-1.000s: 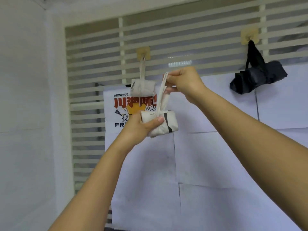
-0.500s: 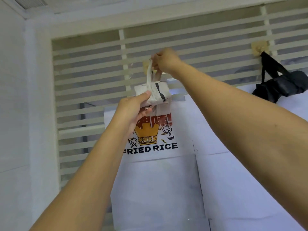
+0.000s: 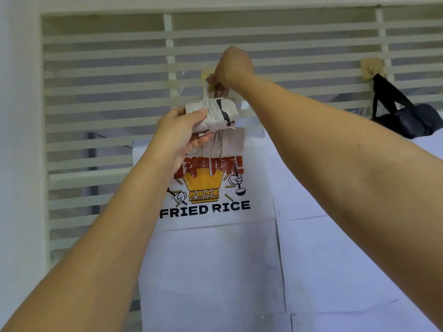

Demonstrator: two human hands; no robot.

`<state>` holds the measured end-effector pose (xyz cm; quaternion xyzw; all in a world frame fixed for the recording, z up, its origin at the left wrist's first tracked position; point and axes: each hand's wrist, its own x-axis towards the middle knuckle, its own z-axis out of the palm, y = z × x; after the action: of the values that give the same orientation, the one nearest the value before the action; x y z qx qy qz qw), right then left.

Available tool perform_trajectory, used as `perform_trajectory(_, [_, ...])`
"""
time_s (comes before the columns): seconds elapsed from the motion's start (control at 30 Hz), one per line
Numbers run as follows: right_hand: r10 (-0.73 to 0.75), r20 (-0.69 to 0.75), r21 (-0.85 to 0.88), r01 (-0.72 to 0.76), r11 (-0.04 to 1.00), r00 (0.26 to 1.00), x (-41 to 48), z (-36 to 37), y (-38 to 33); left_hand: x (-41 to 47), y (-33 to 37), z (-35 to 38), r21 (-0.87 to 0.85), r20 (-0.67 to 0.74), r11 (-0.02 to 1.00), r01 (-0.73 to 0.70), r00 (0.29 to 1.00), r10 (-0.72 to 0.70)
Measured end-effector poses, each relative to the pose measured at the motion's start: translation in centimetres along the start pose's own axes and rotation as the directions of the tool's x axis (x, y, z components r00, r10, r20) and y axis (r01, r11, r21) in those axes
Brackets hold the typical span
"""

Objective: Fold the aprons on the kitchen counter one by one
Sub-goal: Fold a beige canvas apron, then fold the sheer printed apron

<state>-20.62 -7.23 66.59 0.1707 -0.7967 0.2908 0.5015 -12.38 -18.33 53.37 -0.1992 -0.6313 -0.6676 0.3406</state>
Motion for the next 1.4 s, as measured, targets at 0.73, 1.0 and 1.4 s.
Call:
perform_trajectory(0.73, [-0.173,0.281,0.186,0.124,0.975,0.944,-6.8,-1.9,1.8,-3.9,-3.0,1.5,0.278,-0.086,0.961,0.007,0.996,0.017])
perform_trajectory(1.0, [-0.185,0.105,0.299,0.147,0.943,0.977,-13.7,-4.4,5.7,-5.9,-2.6,1.2,0.535,-0.239,0.842,0.07,0.969,0.071])
perform_trajectory(1.4, [-0.048,0.327,0.185,-0.015,0.983,0.944,-36.9,-5.1,13.7,-27.8,-14.4,3.2,0.608,0.022,0.743,0.281,0.929,-0.369])
